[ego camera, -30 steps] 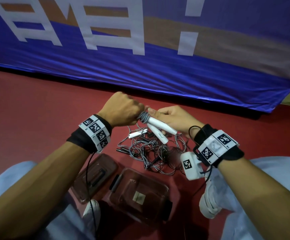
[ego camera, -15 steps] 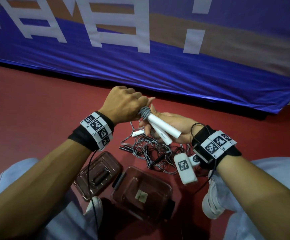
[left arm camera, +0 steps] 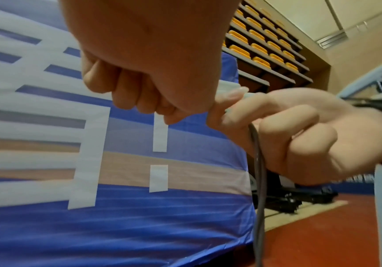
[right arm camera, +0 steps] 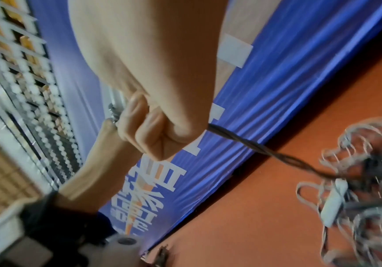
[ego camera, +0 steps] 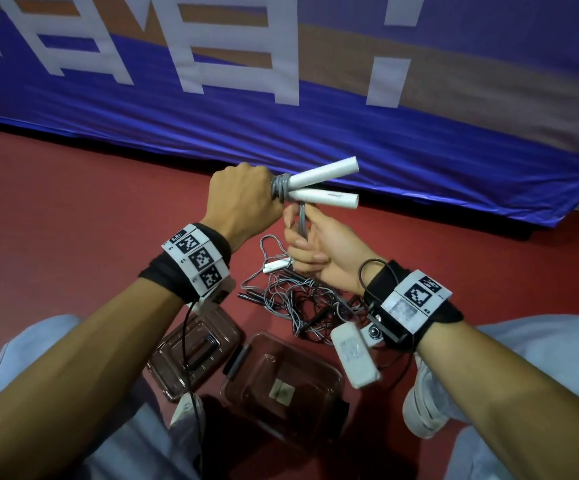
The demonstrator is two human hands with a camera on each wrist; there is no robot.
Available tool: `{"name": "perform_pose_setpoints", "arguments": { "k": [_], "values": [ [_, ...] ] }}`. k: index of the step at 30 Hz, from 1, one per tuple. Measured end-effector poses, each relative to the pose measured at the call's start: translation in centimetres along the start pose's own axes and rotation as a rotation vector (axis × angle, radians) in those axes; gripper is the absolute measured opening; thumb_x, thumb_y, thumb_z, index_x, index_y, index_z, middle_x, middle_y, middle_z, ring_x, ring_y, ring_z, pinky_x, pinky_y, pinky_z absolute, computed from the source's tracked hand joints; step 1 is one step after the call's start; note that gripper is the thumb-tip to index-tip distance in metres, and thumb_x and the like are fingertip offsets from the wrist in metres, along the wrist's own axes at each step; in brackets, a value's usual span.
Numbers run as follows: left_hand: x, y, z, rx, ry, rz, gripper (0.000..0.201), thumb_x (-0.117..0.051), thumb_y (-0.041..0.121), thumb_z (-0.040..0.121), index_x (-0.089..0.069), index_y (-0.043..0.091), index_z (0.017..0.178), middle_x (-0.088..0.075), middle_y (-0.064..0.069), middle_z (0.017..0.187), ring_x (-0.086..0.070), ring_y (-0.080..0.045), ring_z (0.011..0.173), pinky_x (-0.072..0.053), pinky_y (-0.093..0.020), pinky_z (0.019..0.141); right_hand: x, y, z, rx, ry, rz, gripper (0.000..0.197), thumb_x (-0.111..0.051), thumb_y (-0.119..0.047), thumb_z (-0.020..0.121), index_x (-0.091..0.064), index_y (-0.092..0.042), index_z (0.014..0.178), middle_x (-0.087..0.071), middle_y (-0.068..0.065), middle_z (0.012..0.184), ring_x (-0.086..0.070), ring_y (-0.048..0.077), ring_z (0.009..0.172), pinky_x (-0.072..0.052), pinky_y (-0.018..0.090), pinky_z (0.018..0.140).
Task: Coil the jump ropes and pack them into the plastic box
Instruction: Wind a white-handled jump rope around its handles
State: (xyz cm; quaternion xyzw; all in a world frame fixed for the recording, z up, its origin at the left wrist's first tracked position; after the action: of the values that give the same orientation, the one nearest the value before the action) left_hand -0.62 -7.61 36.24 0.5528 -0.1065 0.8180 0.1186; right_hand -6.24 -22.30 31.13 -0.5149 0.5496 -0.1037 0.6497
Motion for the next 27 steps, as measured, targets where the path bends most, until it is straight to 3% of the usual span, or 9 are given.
{"name": "perform_pose_setpoints", "arguments": {
  "k": [3, 7, 10, 15, 18, 21, 27],
  "values": [
    [-0.3, 0.1, -0.1, 0.096, -0.050, -0.025, 0.027, -0.058, 0.033, 0.084, -0.046, 0.015, 0.067, -0.044, -0.002, 0.064, -0.044, -0.032, 0.059, -0.034, -0.034, 0.058, 0.0, 0.2, 0.6, 0.067, 0.186, -0.247, 0.036, -0.032, -0.035, 0.111, -0.051, -0.012, 0.092, -0.032, 0.001, 0.058, -0.020, 0.007, 0.036, -0.011, 0.019, 0.040],
    [-1.7, 0.3, -0.7, 0.185, -0.179, -0.010, 0.028, -0.056, 0.033, 0.088, -0.045, 0.015, 0.070, -0.047, -0.002, 0.067, -0.048, -0.030, 0.063, -0.039, -0.034, 0.063, 0.2, 0.9, 0.1, 0.189, 0.376, -0.888, 0.031, -0.044, -0.028, 0.107, -0.055, -0.010, 0.085, -0.042, -0.004, 0.060, -0.033, 0.011, 0.046, -0.028, 0.025, 0.045],
    [-2.9, 0.6, -1.2, 0.166, -0.295, 0.066, 0.025, -0.055, 0.037, 0.089, -0.054, 0.015, 0.077, -0.045, 0.000, 0.063, -0.053, -0.029, 0.064, -0.041, -0.033, 0.063, 0.8, 0.9, -0.8, 0.292, 0.382, -1.262, 0.037, -0.048, -0.033, 0.107, -0.058, -0.013, 0.078, -0.048, -0.008, 0.059, -0.041, 0.009, 0.050, -0.033, 0.024, 0.051],
    [-4.1, 2.3, -2.6, 0.043, -0.434, 0.134, 0.026, -0.052, 0.037, 0.091, -0.056, 0.015, 0.077, -0.049, 0.002, 0.063, -0.054, -0.023, 0.060, -0.044, -0.031, 0.060, 2.2, -0.7, -2.1, 0.339, 0.398, -1.873, 0.037, -0.045, -0.054, 0.103, -0.065, -0.025, 0.094, -0.062, -0.006, 0.077, -0.060, 0.023, 0.070, -0.047, 0.035, 0.060],
    [-4.0, 3.2, -2.9, -0.041, -0.392, 0.144, 0.033, -0.048, 0.035, 0.094, -0.047, 0.017, 0.067, -0.049, 0.003, 0.060, -0.048, -0.019, 0.050, -0.043, -0.031, 0.057, 3.2, -2.1, -2.5, 0.356, 0.445, -1.946, 0.048, -0.041, -0.067, 0.096, -0.060, -0.024, 0.084, -0.060, -0.008, 0.075, -0.058, 0.020, 0.068, -0.054, 0.039, 0.063],
    [-3.4, 3.4, -2.4, -0.192, -0.360, 0.170, 0.034, -0.046, 0.034, 0.093, -0.040, 0.018, 0.064, -0.043, 0.001, 0.059, -0.046, -0.024, 0.053, -0.040, -0.033, 0.057, 3.8, -3.2, -2.7, 0.357, 0.480, -2.000, 0.058, -0.043, -0.077, 0.089, -0.056, -0.022, 0.076, -0.060, -0.007, 0.073, -0.059, 0.020, 0.066, -0.053, 0.038, 0.061],
    [-2.3, 2.2, -1.2, -0.456, -0.354, 0.327, 0.027, -0.045, 0.023, 0.088, -0.040, 0.018, 0.062, -0.045, 0.002, 0.057, -0.035, -0.017, 0.044, -0.035, -0.030, 0.051, 3.6, -3.2, -3.0, 0.391, 0.467, -2.045, 0.063, -0.040, -0.084, 0.085, -0.054, -0.023, 0.075, -0.055, -0.009, 0.071, -0.055, 0.015, 0.061, -0.050, 0.032, 0.056]
  ]
}}
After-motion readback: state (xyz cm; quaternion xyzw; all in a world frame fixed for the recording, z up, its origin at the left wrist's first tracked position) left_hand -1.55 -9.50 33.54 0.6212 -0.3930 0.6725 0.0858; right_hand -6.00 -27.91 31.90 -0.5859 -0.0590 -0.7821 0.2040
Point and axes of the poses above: each hand's wrist, its own z-axis towards the middle knuckle, its own x-axis out of the back of the hand, y = z × x, the point moved 1 cm from there along z, towards the middle knuckle
